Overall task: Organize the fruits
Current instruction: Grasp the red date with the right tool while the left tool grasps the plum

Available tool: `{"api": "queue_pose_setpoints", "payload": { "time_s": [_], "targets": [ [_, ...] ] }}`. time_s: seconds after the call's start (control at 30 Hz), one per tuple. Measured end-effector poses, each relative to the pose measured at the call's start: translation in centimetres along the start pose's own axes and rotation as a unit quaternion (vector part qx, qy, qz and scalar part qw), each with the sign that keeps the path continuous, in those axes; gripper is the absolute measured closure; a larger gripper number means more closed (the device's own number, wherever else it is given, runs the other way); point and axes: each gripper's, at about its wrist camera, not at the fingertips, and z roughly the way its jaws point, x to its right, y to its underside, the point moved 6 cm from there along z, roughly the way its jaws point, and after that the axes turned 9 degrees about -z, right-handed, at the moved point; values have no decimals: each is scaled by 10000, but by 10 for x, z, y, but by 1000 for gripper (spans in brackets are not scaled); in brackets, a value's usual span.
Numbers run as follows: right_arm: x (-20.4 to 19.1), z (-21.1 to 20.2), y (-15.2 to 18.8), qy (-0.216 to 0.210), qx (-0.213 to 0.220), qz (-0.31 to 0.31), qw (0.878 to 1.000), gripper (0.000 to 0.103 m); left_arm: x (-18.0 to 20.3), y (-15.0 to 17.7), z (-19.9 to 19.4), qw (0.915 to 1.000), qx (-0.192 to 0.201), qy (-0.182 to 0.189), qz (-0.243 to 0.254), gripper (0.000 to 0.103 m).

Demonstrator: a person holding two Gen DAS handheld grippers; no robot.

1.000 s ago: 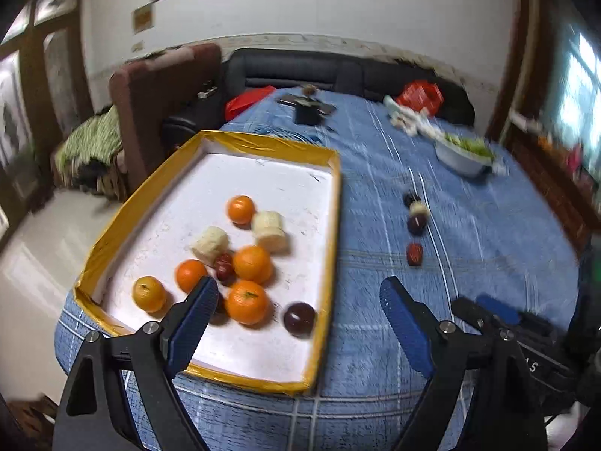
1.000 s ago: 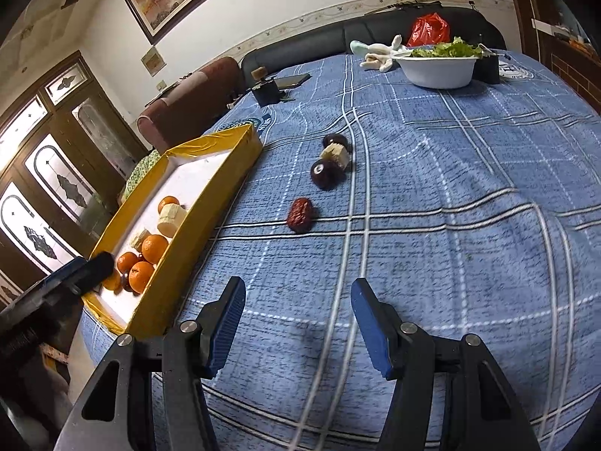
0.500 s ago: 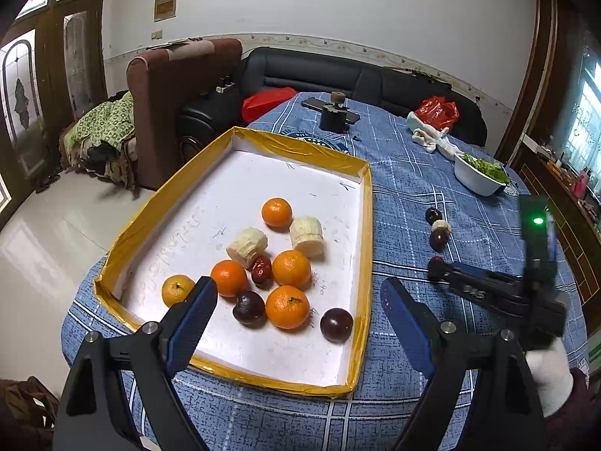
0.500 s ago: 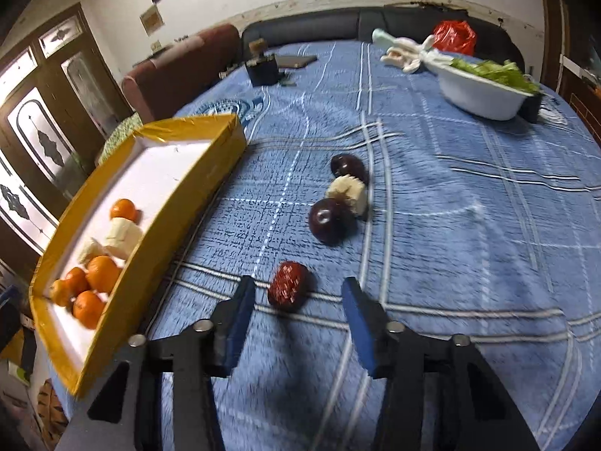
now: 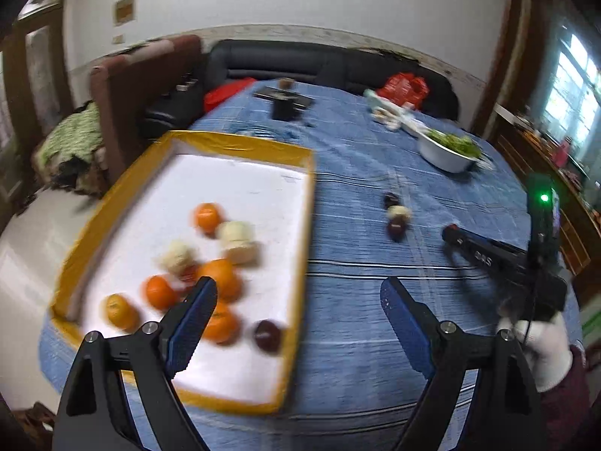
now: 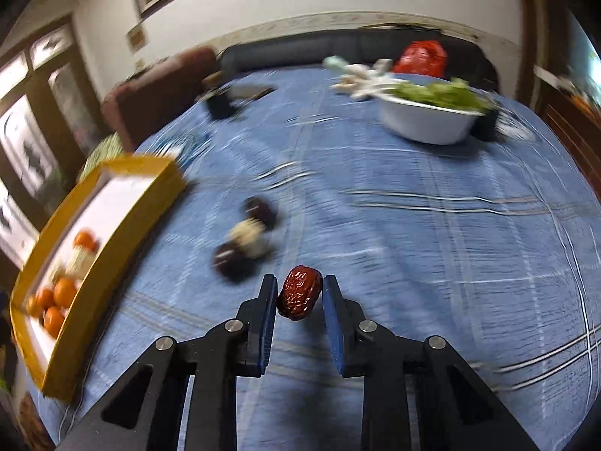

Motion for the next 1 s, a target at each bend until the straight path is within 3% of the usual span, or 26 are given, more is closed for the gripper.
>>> {"api": "queue_pose_setpoints", "payload": {
  "time_s": [0.13, 0.23, 0.3, 0.37, 0.8, 0.83, 0.87, 0.93, 1.0],
  "targets": [
    [33, 2, 7, -229, 142, 647, 9975, 76, 37, -5, 27, 9993, -181, 304, 114, 15],
    [39, 1, 8, -415, 119, 789, 9959, 76, 62, -8, 55, 9985, -221, 307, 402, 16],
    [37, -1, 7, -497, 147, 813, 9953, 76, 75, -10, 75, 9974, -278, 251, 617, 27],
    [37, -5, 6, -551, 177, 826, 9949, 76, 81, -11, 97, 9963, -470, 137, 704, 47],
    [36, -4, 6, -730, 106, 982, 9924, 75, 102, -17, 156, 9935, -665, 312, 870, 48],
    [36, -3, 5, -725, 101, 979, 9925, 75, 103, -17, 159, 9934, -683, 301, 873, 51],
    [37, -3, 5, -724, 98, 981, 9925, 75, 103, -16, 160, 9933, -702, 312, 860, 60],
    [37, -2, 5, -713, 94, 987, 9925, 75, 104, -14, 159, 9921, -767, 630, 766, 76],
    [37, -2, 5, -714, 91, 983, 9925, 75, 105, -15, 155, 9932, -679, 508, 797, 76]
  ]
}}
